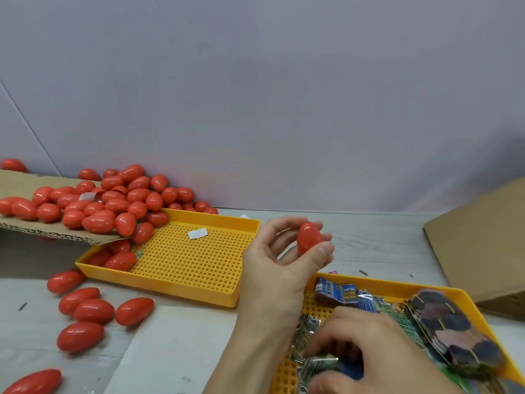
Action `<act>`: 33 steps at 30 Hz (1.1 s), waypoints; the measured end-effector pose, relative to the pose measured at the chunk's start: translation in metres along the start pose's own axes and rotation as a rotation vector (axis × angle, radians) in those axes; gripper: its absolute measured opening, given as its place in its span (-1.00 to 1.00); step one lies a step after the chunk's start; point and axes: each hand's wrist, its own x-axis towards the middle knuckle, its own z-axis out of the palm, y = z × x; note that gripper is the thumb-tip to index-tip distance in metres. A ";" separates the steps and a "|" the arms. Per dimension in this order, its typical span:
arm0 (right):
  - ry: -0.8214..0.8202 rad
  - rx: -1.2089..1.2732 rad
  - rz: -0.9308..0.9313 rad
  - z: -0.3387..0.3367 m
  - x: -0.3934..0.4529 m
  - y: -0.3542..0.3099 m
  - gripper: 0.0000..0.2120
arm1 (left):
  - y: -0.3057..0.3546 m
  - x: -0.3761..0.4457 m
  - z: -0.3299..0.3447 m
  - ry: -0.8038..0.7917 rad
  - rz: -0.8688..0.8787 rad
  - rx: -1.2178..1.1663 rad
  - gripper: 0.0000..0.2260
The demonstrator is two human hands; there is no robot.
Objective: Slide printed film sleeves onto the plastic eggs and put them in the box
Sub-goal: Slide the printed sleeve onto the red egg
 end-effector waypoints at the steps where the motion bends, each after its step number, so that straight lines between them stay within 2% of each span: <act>1: 0.028 0.010 0.002 0.000 -0.001 0.001 -0.75 | 0.000 0.000 0.000 0.003 0.000 -0.002 -0.61; 5: 0.126 0.091 0.038 0.001 -0.006 -0.001 -0.72 | 0.000 0.001 -0.001 0.018 -0.008 -0.003 -0.64; 10: 0.276 0.276 0.113 0.000 -0.009 -0.001 -0.46 | -0.001 -0.001 0.001 0.004 -0.020 -0.008 -0.64; 12: 0.307 0.369 0.132 -0.001 -0.010 -0.001 -0.42 | 0.000 -0.002 0.002 -0.001 -0.032 -0.007 -0.62; 18: 0.331 0.410 0.135 -0.002 -0.011 0.002 -0.65 | 0.000 -0.001 0.001 -0.001 -0.092 -0.046 -0.86; 28: 0.229 0.331 0.097 0.001 -0.009 0.001 -0.84 | -0.001 -0.001 -0.002 -0.050 -0.100 -0.052 -0.88; 31: 0.285 0.320 0.106 0.002 -0.009 0.005 -0.80 | -0.001 0.000 -0.002 -0.069 -0.113 -0.038 -0.77; 33: 0.355 0.339 0.133 0.002 -0.009 0.008 -0.75 | 0.000 0.000 -0.002 -0.081 -0.116 -0.015 -0.79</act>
